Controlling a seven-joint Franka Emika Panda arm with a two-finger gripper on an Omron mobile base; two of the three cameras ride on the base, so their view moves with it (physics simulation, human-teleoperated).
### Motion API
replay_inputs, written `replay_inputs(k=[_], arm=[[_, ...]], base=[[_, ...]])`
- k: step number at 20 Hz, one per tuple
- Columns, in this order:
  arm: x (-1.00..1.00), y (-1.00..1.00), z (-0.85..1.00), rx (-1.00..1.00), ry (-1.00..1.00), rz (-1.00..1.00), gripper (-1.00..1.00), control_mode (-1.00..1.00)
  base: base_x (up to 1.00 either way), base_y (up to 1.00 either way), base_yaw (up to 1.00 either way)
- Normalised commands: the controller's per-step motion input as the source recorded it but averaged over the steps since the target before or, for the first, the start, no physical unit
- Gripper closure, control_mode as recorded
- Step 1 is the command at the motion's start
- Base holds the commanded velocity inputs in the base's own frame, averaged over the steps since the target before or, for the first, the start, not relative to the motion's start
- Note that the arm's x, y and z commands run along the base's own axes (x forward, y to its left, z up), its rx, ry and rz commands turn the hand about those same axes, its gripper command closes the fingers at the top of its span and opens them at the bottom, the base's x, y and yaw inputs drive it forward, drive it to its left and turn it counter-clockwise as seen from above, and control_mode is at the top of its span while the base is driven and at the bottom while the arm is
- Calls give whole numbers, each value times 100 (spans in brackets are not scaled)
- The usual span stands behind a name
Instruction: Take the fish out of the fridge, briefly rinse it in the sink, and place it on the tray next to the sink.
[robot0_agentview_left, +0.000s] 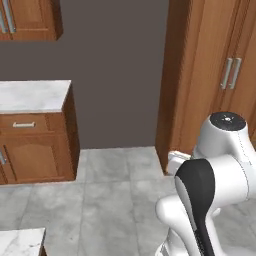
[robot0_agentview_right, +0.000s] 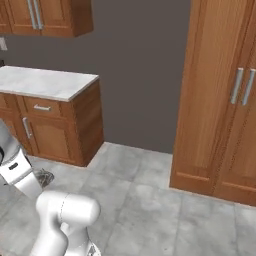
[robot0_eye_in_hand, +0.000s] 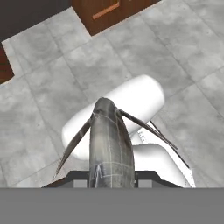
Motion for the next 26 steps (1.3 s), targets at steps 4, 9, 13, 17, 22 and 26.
replay_inputs(k=[4,9,13,17,22,26], arm=[[0,0,0,0,0,0,100,100],[0,0,0,0,0,0,100,100],[0,0,0,0,0,0,100,100],[0,0,0,0,0,0,100,100],[0,0,0,0,0,0,100,100],[0,0,0,0,0,0,100,100]], base=[[100,0,63],[96,0,70],[94,0,71],[97,0,72],[100,0,68],[100,0,52]])
